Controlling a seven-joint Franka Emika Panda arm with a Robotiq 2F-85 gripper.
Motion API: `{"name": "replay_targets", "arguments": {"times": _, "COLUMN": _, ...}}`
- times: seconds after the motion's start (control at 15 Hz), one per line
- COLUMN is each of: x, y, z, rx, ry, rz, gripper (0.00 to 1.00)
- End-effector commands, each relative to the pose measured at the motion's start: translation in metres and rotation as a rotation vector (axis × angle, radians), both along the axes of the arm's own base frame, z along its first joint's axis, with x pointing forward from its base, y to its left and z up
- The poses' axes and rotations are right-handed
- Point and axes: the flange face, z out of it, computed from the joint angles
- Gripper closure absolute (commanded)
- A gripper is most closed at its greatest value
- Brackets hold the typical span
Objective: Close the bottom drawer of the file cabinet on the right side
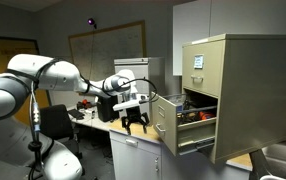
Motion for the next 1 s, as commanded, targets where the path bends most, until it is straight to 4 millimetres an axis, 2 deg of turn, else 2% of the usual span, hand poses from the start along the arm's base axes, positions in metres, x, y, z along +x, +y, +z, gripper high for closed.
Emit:
{"name": "replay_targets", "arguments": {"times": 0.0, "x": 0.001, "y": -0.001, "z": 0.001, "rx": -0.003, "ry": -0.002, "rz": -0.004, "gripper": 0.0}}
{"name": "replay_targets", "arguments": {"times": 0.27, "x": 0.009, "y": 0.0, "z": 0.007, "rx": 0.002, "ry": -0.028, "rz": 0.003, "gripper": 0.0}}
{"name": "replay_targets", "arguments": {"times": 0.4, "x": 0.019, "y": 0.006, "z": 0.011, "rx": 0.006, "ry": -0.056, "rz": 0.026, "gripper": 0.0}}
{"name": "replay_targets", "arguments": {"times": 0.47, "x": 0.026, "y": 0.009, "z": 0.014, "rx": 0.004, "ry": -0.07, "rz": 0.045, "gripper": 0.04}}
{"name": "replay_targets", "arguments": {"times": 0.53, "x": 0.031, "y": 0.014, "z": 0.015, "rx": 0.002, "ry": -0.079, "rz": 0.063, "gripper": 0.26}}
{"name": "replay_targets", "arguments": {"times": 0.67, "x": 0.045, "y": 0.03, "z": 0.013, "rx": -0.025, "ry": -0.099, "rz": 0.123, "gripper": 0.3}}
{"name": "replay_targets", "arguments": {"times": 0.93, "x": 0.072, "y": 0.063, "z": -0.008, "rx": -0.09, "ry": -0.088, "rz": 0.249, "gripper": 0.64}}
